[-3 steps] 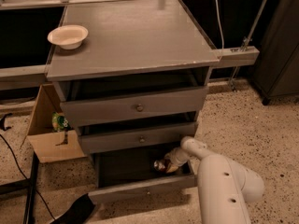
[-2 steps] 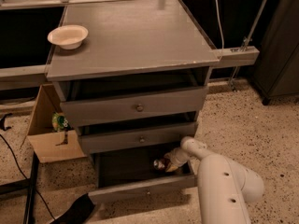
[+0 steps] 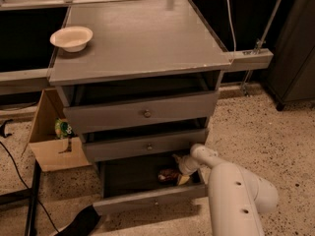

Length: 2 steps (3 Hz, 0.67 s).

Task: Place coke can into bottom drawer

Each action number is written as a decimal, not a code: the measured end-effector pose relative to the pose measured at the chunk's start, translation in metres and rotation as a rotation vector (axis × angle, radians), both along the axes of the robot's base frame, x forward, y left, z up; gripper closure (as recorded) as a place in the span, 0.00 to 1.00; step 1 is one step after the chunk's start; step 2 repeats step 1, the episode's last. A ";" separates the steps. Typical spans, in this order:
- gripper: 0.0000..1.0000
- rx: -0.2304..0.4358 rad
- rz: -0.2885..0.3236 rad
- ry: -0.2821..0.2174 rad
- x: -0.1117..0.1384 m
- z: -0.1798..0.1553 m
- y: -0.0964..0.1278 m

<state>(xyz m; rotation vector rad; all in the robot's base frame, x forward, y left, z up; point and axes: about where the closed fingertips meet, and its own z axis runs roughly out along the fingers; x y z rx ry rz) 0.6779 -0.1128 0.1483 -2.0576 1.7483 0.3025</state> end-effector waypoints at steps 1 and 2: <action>0.00 0.000 0.000 0.000 0.000 0.000 0.000; 0.00 0.000 0.000 0.000 0.000 0.000 0.000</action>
Offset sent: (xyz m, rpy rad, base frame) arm 0.0000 0.0000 0.0000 0.0000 0.0000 0.0000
